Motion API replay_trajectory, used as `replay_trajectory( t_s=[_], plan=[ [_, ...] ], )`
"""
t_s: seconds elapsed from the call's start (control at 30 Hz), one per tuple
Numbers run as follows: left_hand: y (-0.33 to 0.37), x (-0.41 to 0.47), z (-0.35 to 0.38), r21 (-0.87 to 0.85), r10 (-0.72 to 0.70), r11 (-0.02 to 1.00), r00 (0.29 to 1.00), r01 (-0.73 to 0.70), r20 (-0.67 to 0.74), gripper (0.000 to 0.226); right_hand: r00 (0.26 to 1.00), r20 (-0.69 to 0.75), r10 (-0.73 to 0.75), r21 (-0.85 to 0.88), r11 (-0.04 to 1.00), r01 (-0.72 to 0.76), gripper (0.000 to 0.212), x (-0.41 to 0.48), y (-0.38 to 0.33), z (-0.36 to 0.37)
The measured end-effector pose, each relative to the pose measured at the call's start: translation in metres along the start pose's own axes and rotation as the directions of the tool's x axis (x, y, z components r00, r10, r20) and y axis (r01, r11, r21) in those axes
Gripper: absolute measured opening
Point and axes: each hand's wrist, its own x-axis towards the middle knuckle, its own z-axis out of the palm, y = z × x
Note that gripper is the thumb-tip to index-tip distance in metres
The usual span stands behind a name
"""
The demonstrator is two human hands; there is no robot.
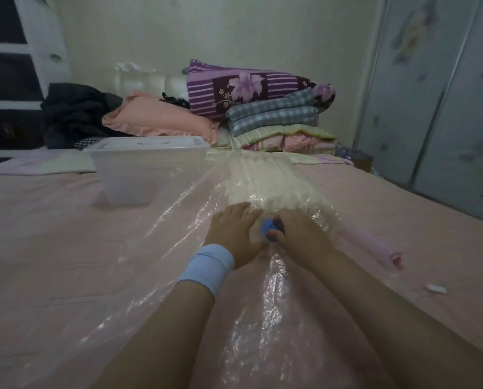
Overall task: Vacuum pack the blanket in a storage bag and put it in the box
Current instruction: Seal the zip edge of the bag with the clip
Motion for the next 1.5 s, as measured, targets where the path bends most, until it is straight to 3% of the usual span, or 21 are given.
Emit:
replay_trajectory(
  t_s=[0.1,0.23,0.3,0.4,0.5,0.67,0.9,1.03,1.17,1.23,1.37,1.5],
  plan=[
    [0.008,0.005,-0.012,0.04,-0.008,0.999,0.981,0.016,-0.194,0.053,0.999,-0.028,-0.033,-0.001,0.999,0.032,0.022,0.0,0.0,-0.005],
    [0.027,0.013,-0.021,-0.066,-0.118,0.991,0.993,0.117,-0.01,0.032,0.999,-0.039,-0.008,0.047,0.999,0.01,0.022,0.001,-0.001,-0.013],
    [0.029,0.016,-0.024,-0.205,-0.159,0.964,0.985,0.171,0.072,0.03,0.999,-0.032,-0.008,0.095,0.995,0.011,0.016,0.001,-0.002,-0.017],
    [0.024,0.018,-0.023,-0.412,-0.168,0.89,0.98,0.196,0.104,0.021,1.0,-0.031,0.0,0.152,0.988,0.004,0.009,0.001,-0.001,-0.018],
    [0.02,0.019,-0.023,-0.502,-0.166,0.846,0.984,0.178,0.069,0.017,0.998,-0.041,-0.041,0.158,0.986,0.047,0.006,0.0,-0.002,-0.02],
    [0.018,0.021,-0.022,-0.541,-0.169,0.823,0.984,0.175,0.06,0.018,0.983,-0.043,-0.177,0.05,0.982,0.179,0.007,0.003,0.0,-0.023],
    [0.015,0.023,-0.026,-0.585,-0.149,0.795,0.987,0.158,0.064,0.021,0.897,-0.01,-0.441,-0.227,0.875,0.428,0.042,0.006,0.015,-0.016],
    [0.018,0.024,-0.028,-0.567,-0.17,0.805,0.984,0.173,0.059,0.021,0.968,-0.14,-0.21,0.103,0.969,0.225,0.044,0.007,0.009,-0.016],
    [0.02,0.025,-0.03,-0.532,-0.173,0.828,0.983,0.18,0.062,0.021,0.976,-0.21,-0.06,-0.028,0.998,0.055,0.023,0.012,0.002,-0.013],
    [0.019,0.024,-0.032,-0.508,-0.171,0.842,0.983,0.179,0.063,0.02,0.981,-0.164,-0.107,0.036,0.993,0.115,0.013,0.014,0.002,-0.013],
    [0.018,0.022,-0.034,-0.45,-0.159,0.875,0.984,0.18,0.084,0.022,0.953,-0.144,-0.267,0.005,0.963,0.27,0.032,0.012,0.004,-0.012],
    [0.019,0.021,-0.035,-0.458,-0.158,0.87,0.983,0.184,0.095,0.024,0.95,-0.299,-0.094,-0.253,0.967,0.016,0.036,0.009,-0.002,-0.014]
  ],
)
